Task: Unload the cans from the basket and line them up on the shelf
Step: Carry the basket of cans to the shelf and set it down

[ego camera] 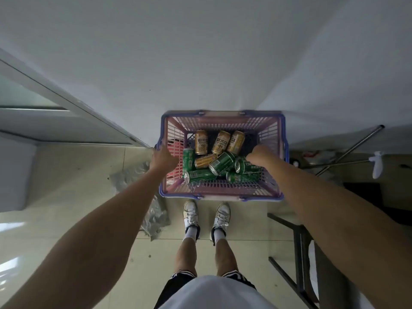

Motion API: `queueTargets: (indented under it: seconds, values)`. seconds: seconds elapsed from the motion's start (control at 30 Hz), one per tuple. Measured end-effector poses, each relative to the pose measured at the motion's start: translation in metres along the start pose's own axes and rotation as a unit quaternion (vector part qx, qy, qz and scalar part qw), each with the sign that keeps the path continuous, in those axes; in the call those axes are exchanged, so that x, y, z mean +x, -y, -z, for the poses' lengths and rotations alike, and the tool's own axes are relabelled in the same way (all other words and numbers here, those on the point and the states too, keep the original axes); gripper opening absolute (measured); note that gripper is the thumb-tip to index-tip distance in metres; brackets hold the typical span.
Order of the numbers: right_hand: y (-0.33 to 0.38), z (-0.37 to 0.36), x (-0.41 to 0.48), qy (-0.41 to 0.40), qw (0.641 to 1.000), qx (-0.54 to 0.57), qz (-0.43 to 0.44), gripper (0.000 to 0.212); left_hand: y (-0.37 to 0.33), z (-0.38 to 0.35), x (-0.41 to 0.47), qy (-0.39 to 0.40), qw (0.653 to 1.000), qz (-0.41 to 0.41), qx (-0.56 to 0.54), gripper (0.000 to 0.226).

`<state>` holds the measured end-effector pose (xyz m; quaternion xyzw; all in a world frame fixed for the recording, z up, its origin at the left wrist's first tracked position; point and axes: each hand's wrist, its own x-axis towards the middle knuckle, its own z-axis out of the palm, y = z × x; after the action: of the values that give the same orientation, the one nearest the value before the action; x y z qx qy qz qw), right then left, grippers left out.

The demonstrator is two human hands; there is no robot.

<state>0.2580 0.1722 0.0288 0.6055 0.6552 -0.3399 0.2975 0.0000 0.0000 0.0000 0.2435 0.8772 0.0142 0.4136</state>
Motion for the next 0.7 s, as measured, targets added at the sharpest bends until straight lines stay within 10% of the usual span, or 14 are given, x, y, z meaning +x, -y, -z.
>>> queueTargets:
  seconds: [0.1, 0.27, 0.5, 0.7]
  values:
    - [-0.013, 0.004, 0.003, -0.127, 0.989, 0.036, -0.059, 0.024, 0.018, -0.001, -0.001, 0.006, 0.994, 0.088, -0.067, 0.083]
    - [-0.032, 0.003, -0.004, -0.120, 0.968, 0.143, -0.165, 0.094, 0.032, -0.011, -0.008, 0.073, 0.973, 0.118, -0.184, 0.088]
    - [-0.041, 0.004, -0.024, -0.211, 0.943, 0.194, -0.167, 0.076, 0.018, -0.007, -0.033, -0.104, 0.950, 0.117, -0.271, 0.027]
    - [-0.024, 0.017, -0.069, -0.231, 0.910, 0.327, -0.109, 0.050, -0.007, -0.001, -0.070, -0.050, 0.885, 0.078, -0.457, 0.039]
